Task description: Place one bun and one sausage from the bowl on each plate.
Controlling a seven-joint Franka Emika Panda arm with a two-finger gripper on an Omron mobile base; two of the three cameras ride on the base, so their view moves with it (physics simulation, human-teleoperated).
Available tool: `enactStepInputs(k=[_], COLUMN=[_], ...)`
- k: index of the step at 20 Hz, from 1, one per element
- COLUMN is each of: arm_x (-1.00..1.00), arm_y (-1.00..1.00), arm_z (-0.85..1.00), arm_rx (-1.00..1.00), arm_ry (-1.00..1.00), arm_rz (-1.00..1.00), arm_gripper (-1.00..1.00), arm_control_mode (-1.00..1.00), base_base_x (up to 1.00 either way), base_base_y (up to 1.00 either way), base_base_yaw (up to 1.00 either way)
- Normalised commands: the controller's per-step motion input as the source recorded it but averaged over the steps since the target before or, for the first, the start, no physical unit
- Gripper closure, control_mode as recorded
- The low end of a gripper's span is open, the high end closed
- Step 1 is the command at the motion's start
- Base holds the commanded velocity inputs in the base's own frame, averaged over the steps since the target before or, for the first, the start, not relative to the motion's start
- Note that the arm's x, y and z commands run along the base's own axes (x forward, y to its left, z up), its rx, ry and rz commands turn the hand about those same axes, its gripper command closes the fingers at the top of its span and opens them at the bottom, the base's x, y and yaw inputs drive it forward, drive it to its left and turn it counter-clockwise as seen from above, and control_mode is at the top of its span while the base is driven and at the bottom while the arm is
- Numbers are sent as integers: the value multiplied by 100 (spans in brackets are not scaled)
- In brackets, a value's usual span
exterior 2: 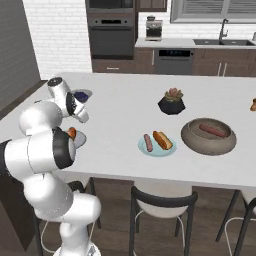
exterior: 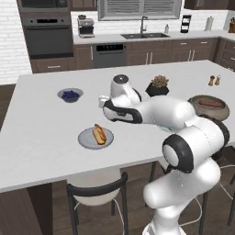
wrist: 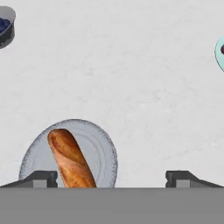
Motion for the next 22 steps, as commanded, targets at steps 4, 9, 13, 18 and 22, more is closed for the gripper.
enactStepInputs(k=[4, 9, 13, 18, 22], arm_x=[-71, -23, 0, 0, 0], arm_y=[-85, -27, 0, 0, 0], arm_z=[76, 28, 0, 0, 0], arm_rx=[22, 5, 0, 0, 0], arm_ry=[-17, -5, 0, 0, 0], arm_rz=[-2, 0, 0, 0, 0], arm_gripper=[-100, -100, -100, -100, -100], arm_control_mode=[-100, 100, 100, 100, 100], base_base_x=[0, -22, -13, 1, 1], base_base_y=[0, -44, -97, -95, -85], base_base_yaw=[0, -2, -1, 0, 0])
